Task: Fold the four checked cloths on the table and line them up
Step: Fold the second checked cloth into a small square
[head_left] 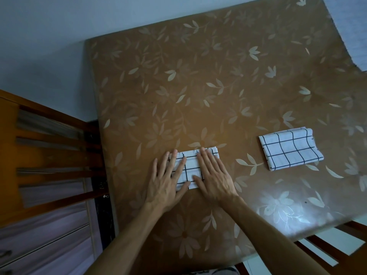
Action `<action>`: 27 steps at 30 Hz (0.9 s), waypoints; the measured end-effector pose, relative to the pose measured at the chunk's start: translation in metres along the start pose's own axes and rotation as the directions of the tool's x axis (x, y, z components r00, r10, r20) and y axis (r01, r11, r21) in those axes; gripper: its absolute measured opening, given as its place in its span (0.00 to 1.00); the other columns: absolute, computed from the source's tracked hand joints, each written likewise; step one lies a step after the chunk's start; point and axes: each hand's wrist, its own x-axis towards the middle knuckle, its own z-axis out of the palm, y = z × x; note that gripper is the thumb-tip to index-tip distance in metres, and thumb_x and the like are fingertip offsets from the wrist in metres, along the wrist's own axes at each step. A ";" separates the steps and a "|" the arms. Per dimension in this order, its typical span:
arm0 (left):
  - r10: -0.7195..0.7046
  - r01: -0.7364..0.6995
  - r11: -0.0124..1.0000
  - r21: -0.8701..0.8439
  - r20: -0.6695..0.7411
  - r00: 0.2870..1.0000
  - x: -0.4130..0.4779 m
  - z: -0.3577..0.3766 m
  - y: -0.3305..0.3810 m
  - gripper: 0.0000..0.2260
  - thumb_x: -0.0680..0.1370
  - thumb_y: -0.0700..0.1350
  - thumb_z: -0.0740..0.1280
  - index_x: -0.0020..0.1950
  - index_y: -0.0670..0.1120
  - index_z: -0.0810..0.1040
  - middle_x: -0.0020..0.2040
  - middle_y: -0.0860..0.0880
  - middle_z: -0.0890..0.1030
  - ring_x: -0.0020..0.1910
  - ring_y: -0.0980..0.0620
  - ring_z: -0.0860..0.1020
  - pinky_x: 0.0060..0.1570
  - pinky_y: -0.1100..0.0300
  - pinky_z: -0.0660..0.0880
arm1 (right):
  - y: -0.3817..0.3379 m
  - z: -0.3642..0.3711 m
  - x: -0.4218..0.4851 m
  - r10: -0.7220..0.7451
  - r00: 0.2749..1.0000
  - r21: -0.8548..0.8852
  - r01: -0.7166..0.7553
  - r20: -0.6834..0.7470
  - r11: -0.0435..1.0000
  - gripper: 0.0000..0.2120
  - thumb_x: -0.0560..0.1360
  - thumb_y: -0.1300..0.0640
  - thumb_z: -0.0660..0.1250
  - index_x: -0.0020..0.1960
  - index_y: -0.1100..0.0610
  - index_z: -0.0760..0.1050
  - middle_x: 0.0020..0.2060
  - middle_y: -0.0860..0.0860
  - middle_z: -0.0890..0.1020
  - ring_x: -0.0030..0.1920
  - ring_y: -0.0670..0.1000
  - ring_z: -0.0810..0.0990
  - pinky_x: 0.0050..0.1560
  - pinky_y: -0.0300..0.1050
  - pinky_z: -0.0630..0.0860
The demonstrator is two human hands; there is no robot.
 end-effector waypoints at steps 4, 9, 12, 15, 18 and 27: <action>-0.028 0.029 0.999 -0.016 0.019 0.999 -0.001 -0.005 0.004 0.33 0.81 0.67 0.47 0.82 0.54 0.45 0.82 0.46 0.42 0.81 0.43 0.45 0.77 0.38 0.49 | 0.013 -0.011 -0.002 0.056 0.998 -0.037 -0.055 0.023 0.998 0.34 0.82 0.39 0.47 0.80 0.58 0.47 0.80 0.53 0.49 0.80 0.51 0.45 0.78 0.51 0.46; -0.043 0.048 0.994 -0.099 0.055 0.998 0.002 -0.019 0.007 0.34 0.79 0.67 0.47 0.82 0.54 0.50 0.83 0.46 0.44 0.81 0.43 0.46 0.77 0.39 0.50 | 0.004 -0.027 0.001 0.075 0.997 -0.048 -0.076 -0.019 0.996 0.29 0.81 0.48 0.50 0.76 0.62 0.62 0.76 0.58 0.63 0.77 0.58 0.61 0.77 0.53 0.52; -0.076 0.086 0.977 -0.195 0.054 0.996 0.000 -0.035 0.013 0.34 0.78 0.67 0.45 0.80 0.52 0.57 0.83 0.46 0.47 0.81 0.45 0.47 0.78 0.44 0.51 | -0.006 -0.047 -0.001 0.076 0.995 0.054 -0.073 -0.059 0.996 0.25 0.80 0.55 0.57 0.75 0.62 0.65 0.74 0.58 0.67 0.75 0.58 0.64 0.74 0.54 0.58; -0.084 0.080 0.955 -0.286 -0.001 0.996 -0.005 -0.051 0.018 0.27 0.82 0.60 0.54 0.77 0.48 0.66 0.82 0.45 0.55 0.80 0.45 0.54 0.76 0.48 0.57 | -0.015 -0.070 -0.006 0.071 0.995 0.113 -0.063 -0.067 0.992 0.22 0.76 0.60 0.61 0.70 0.61 0.70 0.65 0.57 0.78 0.65 0.58 0.75 0.70 0.52 0.63; -0.083 0.064 0.939 -0.339 -0.041 0.996 -0.013 -0.066 0.025 0.19 0.82 0.52 0.61 0.70 0.45 0.74 0.71 0.46 0.73 0.69 0.45 0.71 0.66 0.51 0.70 | -0.015 -0.088 -0.019 0.112 0.992 0.115 -0.105 -0.058 0.988 0.19 0.76 0.60 0.61 0.67 0.59 0.73 0.60 0.54 0.81 0.59 0.57 0.78 0.66 0.51 0.65; -0.020 -0.012 0.969 -0.247 -0.125 0.992 -0.032 -0.096 0.059 0.10 0.81 0.51 0.61 0.49 0.49 0.80 0.45 0.51 0.80 0.44 0.49 0.79 0.36 0.57 0.73 | 0.008 -0.119 -0.088 0.260 0.966 0.158 -0.255 -0.009 0.954 0.15 0.77 0.59 0.59 0.62 0.58 0.74 0.59 0.56 0.79 0.56 0.60 0.79 0.52 0.51 0.74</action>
